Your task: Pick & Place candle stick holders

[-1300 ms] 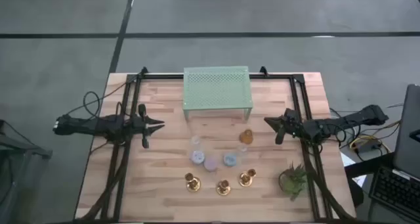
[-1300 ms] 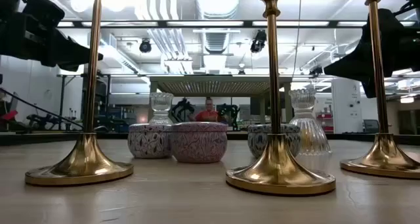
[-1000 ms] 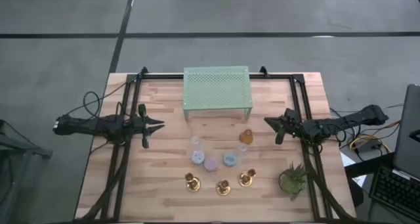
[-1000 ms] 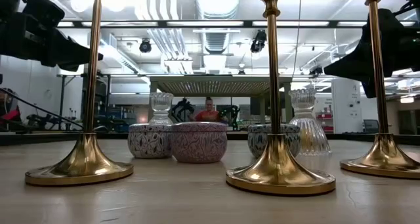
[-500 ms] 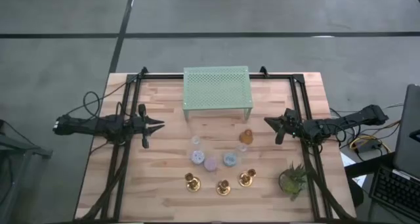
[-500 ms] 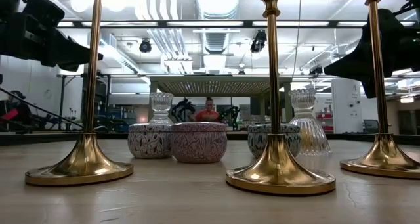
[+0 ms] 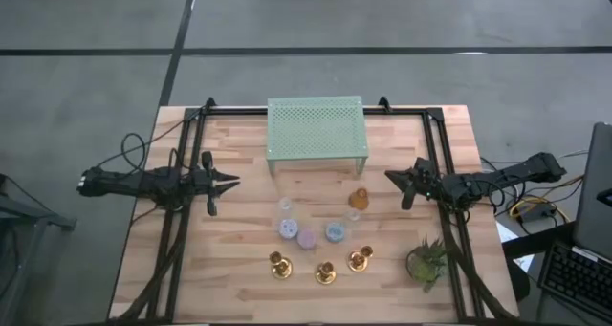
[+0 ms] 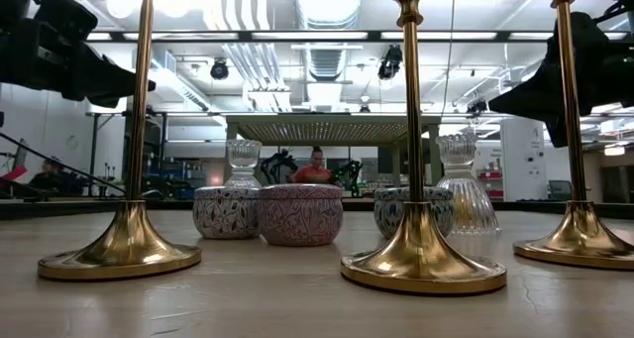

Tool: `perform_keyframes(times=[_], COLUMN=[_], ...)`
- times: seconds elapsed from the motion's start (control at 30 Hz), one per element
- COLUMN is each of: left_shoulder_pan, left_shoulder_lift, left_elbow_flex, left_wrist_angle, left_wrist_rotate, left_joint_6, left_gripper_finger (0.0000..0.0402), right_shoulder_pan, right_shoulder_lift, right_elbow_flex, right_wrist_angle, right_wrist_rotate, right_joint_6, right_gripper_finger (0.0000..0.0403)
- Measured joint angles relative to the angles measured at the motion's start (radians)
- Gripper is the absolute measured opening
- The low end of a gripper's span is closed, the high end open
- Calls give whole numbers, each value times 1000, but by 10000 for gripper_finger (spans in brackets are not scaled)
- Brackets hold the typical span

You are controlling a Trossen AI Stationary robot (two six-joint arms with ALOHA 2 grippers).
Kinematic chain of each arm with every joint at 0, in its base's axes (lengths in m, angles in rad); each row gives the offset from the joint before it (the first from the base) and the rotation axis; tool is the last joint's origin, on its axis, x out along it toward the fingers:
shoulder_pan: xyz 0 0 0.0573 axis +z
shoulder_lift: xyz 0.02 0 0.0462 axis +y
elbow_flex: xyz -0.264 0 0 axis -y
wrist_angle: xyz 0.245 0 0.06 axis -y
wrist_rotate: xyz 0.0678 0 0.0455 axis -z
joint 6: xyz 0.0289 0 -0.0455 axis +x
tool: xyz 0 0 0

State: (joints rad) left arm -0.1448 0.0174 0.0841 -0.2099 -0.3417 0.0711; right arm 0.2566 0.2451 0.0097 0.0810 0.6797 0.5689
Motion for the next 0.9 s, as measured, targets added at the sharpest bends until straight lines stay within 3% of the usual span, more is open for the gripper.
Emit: perform_keyframes(times=[0.27, 0.37, 0.53, 0.6, 0.9], left_shoulder_pan=[0, 0, 0, 0, 0], left_shoulder_lift=[0, 0, 0, 0, 0], left_elbow_flex=[0, 0, 0, 0, 0], left_wrist_angle=[0, 0, 0, 0, 0], left_wrist_rotate=[0, 0, 0, 0, 0], left_joint_6=[0, 0, 0, 0, 0], left_gripper_finger=[60, 60, 60, 60, 60], right_shoulder_pan=[-2, -2, -1, 2, 146], right_shoulder_lift=[1, 1, 1, 3, 191], right_elbow_flex=[0, 0, 0, 0, 0], right_wrist_angle=[112, 159, 256, 254, 324], right_wrist_rotate=[44, -117, -639, -752, -739], right_joint_6=[-52, -87, -215, -206, -103], right_gripper_finger=[8, 8, 8, 8, 11])
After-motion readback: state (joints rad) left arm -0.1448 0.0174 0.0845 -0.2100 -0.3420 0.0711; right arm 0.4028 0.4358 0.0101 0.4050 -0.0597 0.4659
